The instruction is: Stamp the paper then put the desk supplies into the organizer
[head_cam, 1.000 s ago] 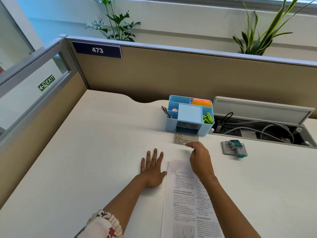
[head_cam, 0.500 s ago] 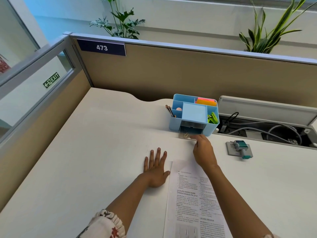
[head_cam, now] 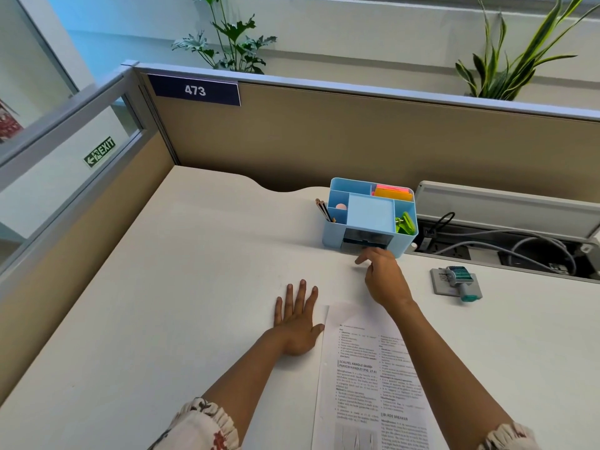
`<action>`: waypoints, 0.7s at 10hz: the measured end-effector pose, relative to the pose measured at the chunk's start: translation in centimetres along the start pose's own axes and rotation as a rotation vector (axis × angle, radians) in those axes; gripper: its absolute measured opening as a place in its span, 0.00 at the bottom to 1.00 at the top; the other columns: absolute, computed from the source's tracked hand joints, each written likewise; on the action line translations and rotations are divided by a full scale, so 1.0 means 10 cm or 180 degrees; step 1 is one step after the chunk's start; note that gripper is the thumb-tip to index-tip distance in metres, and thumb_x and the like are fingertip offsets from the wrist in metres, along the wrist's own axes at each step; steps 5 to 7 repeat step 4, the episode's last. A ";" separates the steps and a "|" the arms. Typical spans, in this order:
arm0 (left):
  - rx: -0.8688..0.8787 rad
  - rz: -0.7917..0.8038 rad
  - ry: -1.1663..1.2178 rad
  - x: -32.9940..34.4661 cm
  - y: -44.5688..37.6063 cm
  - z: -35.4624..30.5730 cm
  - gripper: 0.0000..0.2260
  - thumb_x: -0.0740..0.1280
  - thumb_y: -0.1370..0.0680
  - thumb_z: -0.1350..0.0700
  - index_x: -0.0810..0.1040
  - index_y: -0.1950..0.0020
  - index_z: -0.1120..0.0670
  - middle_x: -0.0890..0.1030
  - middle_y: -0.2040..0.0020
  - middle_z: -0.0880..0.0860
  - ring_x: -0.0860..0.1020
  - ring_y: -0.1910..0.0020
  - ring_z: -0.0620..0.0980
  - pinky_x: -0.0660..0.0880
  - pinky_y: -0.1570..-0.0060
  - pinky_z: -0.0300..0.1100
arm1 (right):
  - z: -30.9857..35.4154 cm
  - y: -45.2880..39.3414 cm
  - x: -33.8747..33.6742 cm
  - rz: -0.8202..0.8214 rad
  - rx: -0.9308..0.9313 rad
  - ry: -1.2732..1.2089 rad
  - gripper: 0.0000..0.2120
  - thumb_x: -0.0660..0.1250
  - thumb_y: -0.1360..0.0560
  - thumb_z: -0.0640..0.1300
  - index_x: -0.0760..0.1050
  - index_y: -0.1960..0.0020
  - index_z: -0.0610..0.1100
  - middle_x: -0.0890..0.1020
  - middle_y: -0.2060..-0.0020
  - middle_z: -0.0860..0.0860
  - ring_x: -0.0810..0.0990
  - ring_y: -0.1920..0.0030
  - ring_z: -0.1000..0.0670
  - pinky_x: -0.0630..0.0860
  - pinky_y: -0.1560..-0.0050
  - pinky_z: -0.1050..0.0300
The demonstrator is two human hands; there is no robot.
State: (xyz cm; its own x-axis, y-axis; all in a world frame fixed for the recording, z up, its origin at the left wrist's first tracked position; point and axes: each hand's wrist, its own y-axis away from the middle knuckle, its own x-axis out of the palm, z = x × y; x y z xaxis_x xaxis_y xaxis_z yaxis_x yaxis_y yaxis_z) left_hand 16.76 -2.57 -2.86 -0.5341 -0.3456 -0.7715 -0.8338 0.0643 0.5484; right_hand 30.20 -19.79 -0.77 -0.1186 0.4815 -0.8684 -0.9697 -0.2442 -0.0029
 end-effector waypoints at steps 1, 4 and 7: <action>-0.0001 -0.0013 0.0014 0.00 0.00 0.00 0.33 0.51 0.17 0.45 0.30 0.24 0.48 0.24 0.26 0.50 0.25 0.28 0.52 0.30 0.28 0.54 | 0.00 0.01 -0.02 0.0017 -0.0158 0.0054 0.16 0.61 0.24 0.29 0.81 0.47 0.45 0.77 0.37 0.48 0.72 0.36 0.48 0.70 0.36 0.58; -0.0003 -0.0138 0.0046 0.03 0.00 0.01 0.33 0.51 0.17 0.45 0.30 0.24 0.47 0.24 0.27 0.49 0.25 0.28 0.52 0.30 0.28 0.54 | -0.02 0.23 -0.02 -0.0189 -0.0113 -0.0393 0.15 0.59 0.21 0.31 0.81 0.47 0.45 0.77 0.36 0.48 0.71 0.34 0.49 0.65 0.34 0.63; -0.0003 -0.0138 0.0046 0.03 0.00 0.01 0.33 0.51 0.17 0.45 0.30 0.24 0.47 0.24 0.27 0.49 0.25 0.28 0.52 0.30 0.28 0.54 | -0.02 0.23 -0.02 -0.0189 -0.0113 -0.0393 0.15 0.59 0.21 0.31 0.81 0.47 0.45 0.77 0.36 0.48 0.71 0.34 0.49 0.65 0.34 0.63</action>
